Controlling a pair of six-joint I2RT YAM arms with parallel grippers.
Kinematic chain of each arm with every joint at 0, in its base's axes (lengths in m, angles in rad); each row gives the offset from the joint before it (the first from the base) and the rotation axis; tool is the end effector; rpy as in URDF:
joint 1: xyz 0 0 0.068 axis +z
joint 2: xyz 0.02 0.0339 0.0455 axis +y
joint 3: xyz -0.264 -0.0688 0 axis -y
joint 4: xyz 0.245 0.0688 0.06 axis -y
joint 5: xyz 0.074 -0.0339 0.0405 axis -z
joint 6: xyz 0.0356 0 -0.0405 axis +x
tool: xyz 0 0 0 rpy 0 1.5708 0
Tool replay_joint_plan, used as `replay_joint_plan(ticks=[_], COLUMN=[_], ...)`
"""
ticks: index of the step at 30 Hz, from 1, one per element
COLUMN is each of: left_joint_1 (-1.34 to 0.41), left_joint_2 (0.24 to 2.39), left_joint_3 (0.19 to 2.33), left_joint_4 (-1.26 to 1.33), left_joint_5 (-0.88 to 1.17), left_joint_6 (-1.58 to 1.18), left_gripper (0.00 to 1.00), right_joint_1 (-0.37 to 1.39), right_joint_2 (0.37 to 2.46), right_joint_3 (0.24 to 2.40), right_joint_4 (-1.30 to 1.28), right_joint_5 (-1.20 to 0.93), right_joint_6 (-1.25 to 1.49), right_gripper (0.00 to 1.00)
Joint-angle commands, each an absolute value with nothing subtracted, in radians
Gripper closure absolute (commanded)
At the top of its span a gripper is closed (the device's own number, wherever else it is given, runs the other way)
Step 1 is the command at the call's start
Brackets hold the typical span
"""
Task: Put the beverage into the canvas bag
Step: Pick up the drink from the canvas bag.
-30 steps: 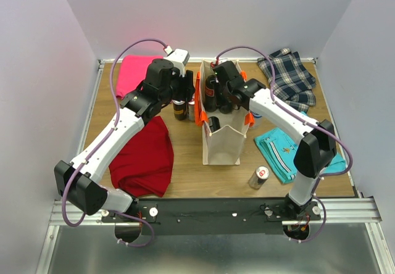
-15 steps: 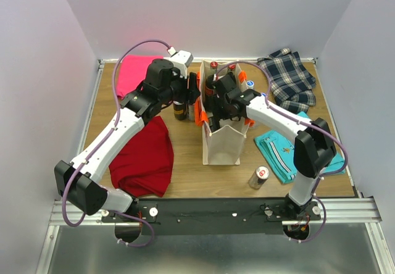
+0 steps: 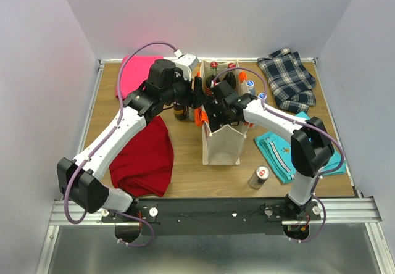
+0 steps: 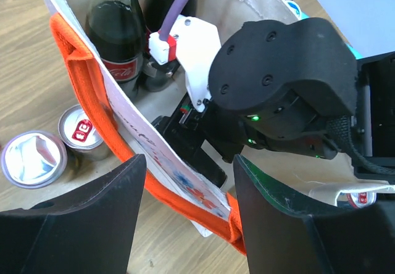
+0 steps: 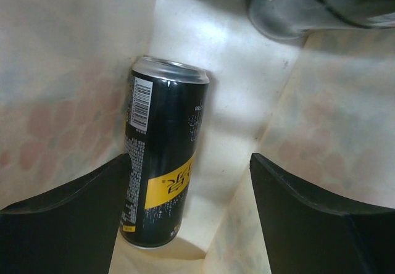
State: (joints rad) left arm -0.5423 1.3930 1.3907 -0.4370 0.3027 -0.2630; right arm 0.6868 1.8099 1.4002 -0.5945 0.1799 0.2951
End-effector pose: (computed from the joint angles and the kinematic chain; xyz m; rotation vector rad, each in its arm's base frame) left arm 0.2653 -0.1723 0.3868 0.4878 2.0268 -0.8075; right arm 0.3054 0.2421 0.2354 -0.4316 2.5202 0.1475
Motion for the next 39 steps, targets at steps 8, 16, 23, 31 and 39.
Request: replay_joint_plan(ticks=[8, 16, 23, 31, 39], left_joint_1=[-0.538, -0.538, -0.537, -0.538, -0.537], left_joint_2=[1.417, 1.422, 1.425, 1.427, 1.427], left_joint_3=[1.365, 1.362, 1.365, 1.368, 1.371], left_joint_4=[-0.492, -0.500, -0.502, -0.503, -0.505], left_joint_5=[0.272, 0.267, 0.264, 0.264, 0.261], left_joint_6=[-0.236, -0.230, -0.219, -0.216, -0.216], left_gripper=[0.35, 0.44, 0.58, 0.85, 1.00], right_joint_1=[0.693, 0.693, 0.693, 0.695, 0.693], right_joint_2=[1.913, 1.940, 1.959, 1.977, 1.973], right_joint_3=[1.362, 1.330, 1.273, 1.281, 1.305], right_joint_4=[-0.589, -0.591, -0.577, -0.581, -0.586], right_joint_5=[0.156, 0.160, 0.155, 0.164, 0.181], right_joint_6=[0.302, 0.318, 0.318, 0.321, 0.314], right_gripper=[0.14, 0.27, 0.31, 0.72, 0.99])
